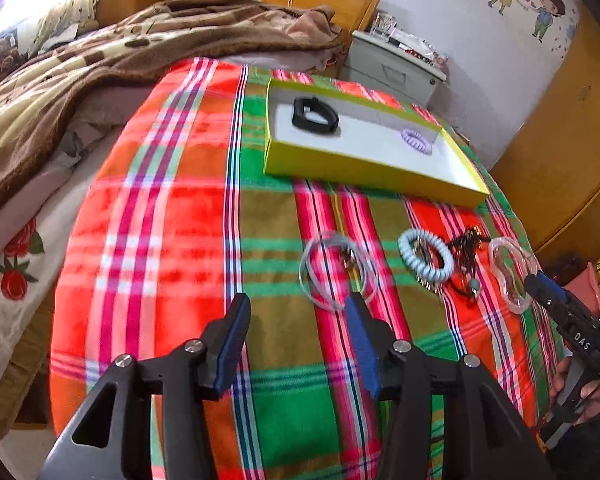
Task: Organize jewelry
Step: 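Grasp the clear pink claw clip with the right tool while the left tool grasps the white cable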
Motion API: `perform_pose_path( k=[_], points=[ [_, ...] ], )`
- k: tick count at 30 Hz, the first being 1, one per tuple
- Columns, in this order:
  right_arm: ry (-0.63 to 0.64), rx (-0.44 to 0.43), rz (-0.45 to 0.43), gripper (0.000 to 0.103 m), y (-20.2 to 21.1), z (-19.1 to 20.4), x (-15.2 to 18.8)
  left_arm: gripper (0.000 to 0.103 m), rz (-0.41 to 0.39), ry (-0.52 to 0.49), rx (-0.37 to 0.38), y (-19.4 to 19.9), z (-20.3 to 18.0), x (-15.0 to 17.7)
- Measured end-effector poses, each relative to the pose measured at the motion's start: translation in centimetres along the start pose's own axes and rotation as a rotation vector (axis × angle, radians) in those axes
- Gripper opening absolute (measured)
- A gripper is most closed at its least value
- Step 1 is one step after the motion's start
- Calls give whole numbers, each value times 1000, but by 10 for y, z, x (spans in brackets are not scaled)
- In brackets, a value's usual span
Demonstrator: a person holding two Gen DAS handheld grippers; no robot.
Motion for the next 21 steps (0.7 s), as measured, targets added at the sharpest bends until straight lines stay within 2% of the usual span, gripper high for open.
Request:
perform_pose_path(
  k=[5,13,15,17,18,21],
  points=[
    [40,43,32,57,-9,-2,7,51,25,3,9,1,-2,10],
    [-17,68,52,57,-15,-7,7,51,30,5,34,5,-7,14],
    [-22,74,53,51,-15,-9,7,51,36,13,33,4,-7,14],
    [-25,74,51,36,-15,-10,7,51,34,8,34,3,-8,13],
    [-24,76,51,33,-14,-11,7,51,35,8,32,2,-9,12],
    [-23,80,45,33,-14,-11,7,51,38,20,39,0,-10,8]
  ],
)
Point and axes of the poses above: each gripper's, at about its wrist camera, not at the fingertips, and y roughly against the way its jaws point, z to its left, x to its underside, the point moved 10 cm from there along -y, roughly the way its jaws point, and after that the axes turned 15 degrees about -z, right-handed, at the moved point
